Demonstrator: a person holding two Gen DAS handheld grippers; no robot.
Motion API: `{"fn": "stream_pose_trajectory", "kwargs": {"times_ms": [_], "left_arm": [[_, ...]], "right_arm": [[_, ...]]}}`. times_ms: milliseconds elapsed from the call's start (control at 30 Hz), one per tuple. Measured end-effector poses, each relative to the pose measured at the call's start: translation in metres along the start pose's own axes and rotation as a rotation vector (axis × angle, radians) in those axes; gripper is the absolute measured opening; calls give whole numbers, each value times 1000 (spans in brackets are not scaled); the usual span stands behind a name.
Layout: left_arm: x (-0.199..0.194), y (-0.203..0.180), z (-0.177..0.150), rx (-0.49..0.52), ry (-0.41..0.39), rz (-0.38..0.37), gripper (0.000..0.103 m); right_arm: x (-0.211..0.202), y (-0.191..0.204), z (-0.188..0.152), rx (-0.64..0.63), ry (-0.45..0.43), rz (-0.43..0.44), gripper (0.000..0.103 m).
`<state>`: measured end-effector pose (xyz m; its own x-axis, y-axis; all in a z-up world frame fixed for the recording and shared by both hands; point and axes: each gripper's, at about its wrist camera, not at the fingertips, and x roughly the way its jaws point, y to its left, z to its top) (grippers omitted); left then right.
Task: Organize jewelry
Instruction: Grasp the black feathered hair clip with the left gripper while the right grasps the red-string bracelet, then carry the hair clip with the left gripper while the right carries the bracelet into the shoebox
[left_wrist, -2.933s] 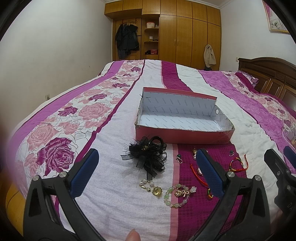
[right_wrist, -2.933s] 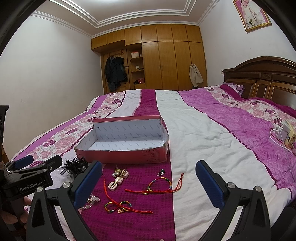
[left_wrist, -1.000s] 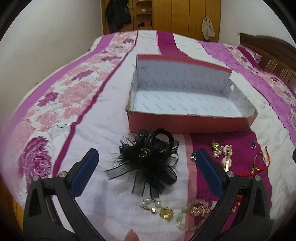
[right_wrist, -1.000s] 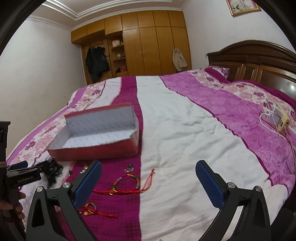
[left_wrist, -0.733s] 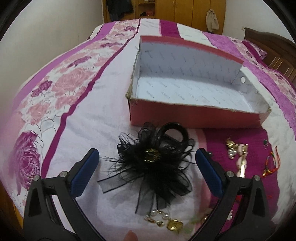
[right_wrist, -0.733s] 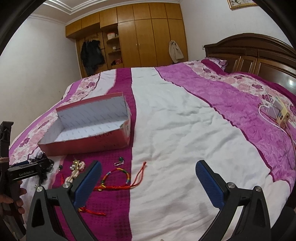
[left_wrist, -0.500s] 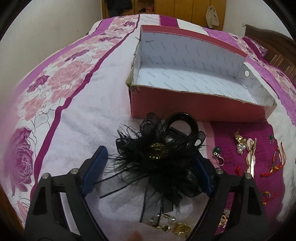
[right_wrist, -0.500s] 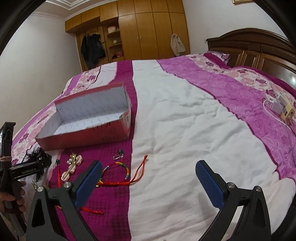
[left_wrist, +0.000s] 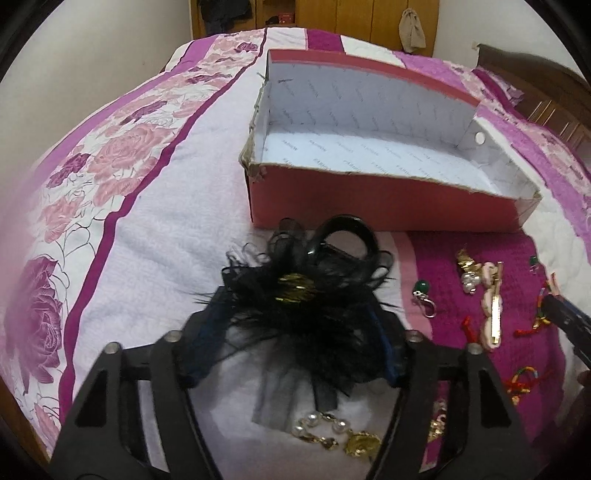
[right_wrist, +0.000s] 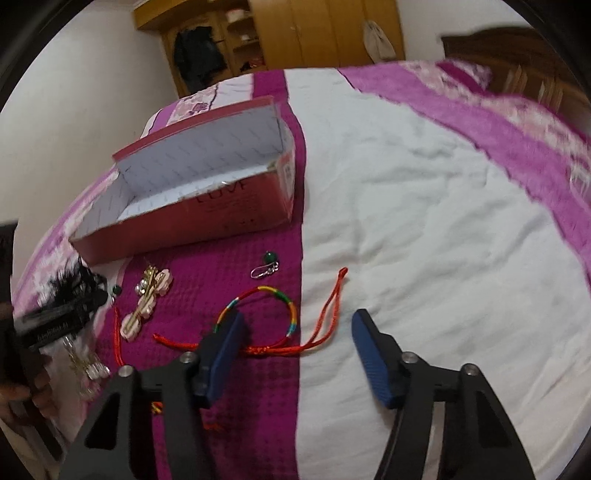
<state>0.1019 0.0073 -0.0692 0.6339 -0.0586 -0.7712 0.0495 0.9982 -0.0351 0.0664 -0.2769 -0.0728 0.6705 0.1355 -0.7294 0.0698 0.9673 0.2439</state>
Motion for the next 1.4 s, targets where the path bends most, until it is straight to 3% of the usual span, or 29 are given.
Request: {"fn": "stream_pose_trajectory", "kwargs": {"times_ms": [133, 300, 367, 933, 1400], "left_arm": [[-4, 1, 1, -1, -11, -22, 53], [-12, 3, 4, -19, -21, -59, 49], [-17, 2, 4, -15, -31, -70, 49], [-78, -4, 13, -21, -165, -134, 49], [-97, -5, 42, -36, -246, -137, 49]], "right_arm": [[4, 3, 0, -6, 16, 2, 43], [5, 12, 1, -49, 44, 63, 11], [3, 12, 3, -46, 48, 89, 8], [-56, 33, 21, -125, -98, 150, 6], [-95, 58, 55, -194, -207, 209, 6]]}}
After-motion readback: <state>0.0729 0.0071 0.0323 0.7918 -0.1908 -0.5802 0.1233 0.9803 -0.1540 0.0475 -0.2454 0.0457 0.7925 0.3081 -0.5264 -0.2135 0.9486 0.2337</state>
